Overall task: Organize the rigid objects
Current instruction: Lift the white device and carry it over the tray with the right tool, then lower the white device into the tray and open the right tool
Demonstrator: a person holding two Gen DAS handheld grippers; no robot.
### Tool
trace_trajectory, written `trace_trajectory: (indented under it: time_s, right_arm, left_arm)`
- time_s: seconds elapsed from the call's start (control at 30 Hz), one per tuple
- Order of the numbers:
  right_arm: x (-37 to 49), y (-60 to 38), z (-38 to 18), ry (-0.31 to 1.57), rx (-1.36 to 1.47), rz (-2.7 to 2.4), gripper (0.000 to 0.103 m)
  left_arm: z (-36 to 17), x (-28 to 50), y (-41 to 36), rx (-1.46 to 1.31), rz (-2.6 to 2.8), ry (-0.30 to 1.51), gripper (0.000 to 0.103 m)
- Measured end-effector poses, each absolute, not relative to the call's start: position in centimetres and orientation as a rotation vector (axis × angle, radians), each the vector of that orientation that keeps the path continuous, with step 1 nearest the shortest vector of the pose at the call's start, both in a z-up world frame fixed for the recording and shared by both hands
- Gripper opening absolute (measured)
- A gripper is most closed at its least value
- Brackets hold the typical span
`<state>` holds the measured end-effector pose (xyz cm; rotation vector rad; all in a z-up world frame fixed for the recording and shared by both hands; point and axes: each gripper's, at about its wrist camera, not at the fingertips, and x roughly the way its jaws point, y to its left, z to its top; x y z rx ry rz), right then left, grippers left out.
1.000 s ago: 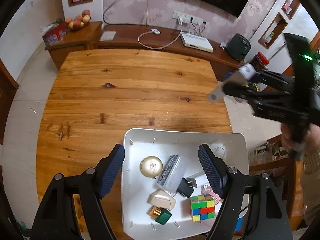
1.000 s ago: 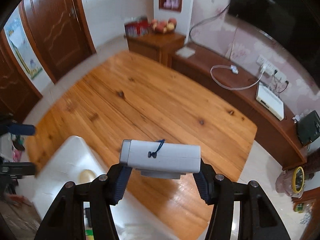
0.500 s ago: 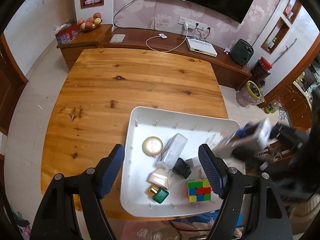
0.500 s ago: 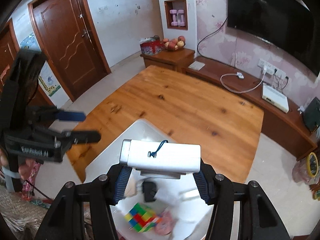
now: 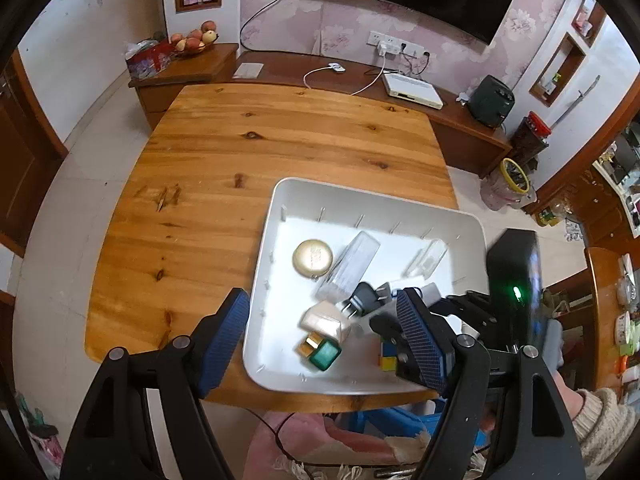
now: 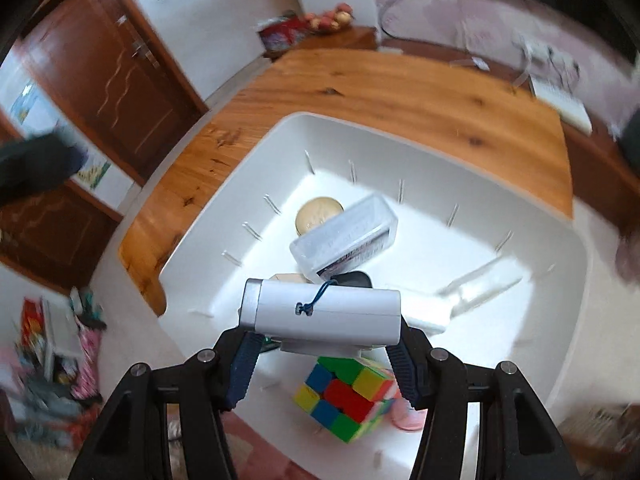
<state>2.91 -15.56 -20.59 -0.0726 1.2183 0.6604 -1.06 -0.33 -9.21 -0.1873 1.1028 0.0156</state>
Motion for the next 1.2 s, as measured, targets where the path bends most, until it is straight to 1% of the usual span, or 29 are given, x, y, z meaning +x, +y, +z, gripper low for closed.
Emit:
trace_trajectory:
  time_s: [0.1, 0.33, 0.37, 0.4, 0.47, 0.8, 1.13, 1.17, 1.2]
  right_arm:
    - [3.3, -15.5, -22.1, 1.282, 0.010, 0.670, 0.059]
    - [3.3, -15.3, -24.2, 1.390, 0.069, 0.637, 0.060]
    - [3.3, -15.4, -24.1, 1.389, 0.080, 0.640, 0.061]
    - [3.2, -15.4, -23.9, 1.383, 0.086, 0.642, 0.066]
    - [2.9, -15.6, -22.8, 1.353, 0.081, 0.619, 0.071]
    - [1.3, -17.4, -15.3, 1.190, -0.028, 0.483, 0.072]
    - [-1.3, -19.7, -7.2, 1.039, -0.021, 0.316, 0.072]
    - [-1.6, -19.8, -6.6, 1.026, -0.023, 0.303, 0.074]
    - [-1.9, -19.9, -5.9, 1.010, -0.025, 0.292, 0.078]
  left_arm:
    - [-9.3, -1.5, -0.3, -0.185, 0.025, 1.111, 0.079]
    - [-8.9, -2.5, 0.0, -0.163, 0.034, 1.094, 0.079]
    - [-8.9, -2.5, 0.0, -0.160, 0.037, 1.092, 0.079]
    - [-8.8, -2.5, 0.1, -0.157, 0.041, 1.092, 0.079]
    - [-8.7, -2.5, 0.2, -0.150, 0.044, 1.092, 0.079]
    - [-6.9, -2.6, -0.1, -0.110, 0.027, 1.057, 0.079]
    - [-3.9, -3.2, -0.6, -0.094, 0.006, 1.001, 0.079]
    - [-3.4, -3.4, -0.7, -0.091, 0.004, 0.994, 0.079]
    - [-3.0, -3.5, -0.8, -0.088, 0.001, 0.984, 0.079]
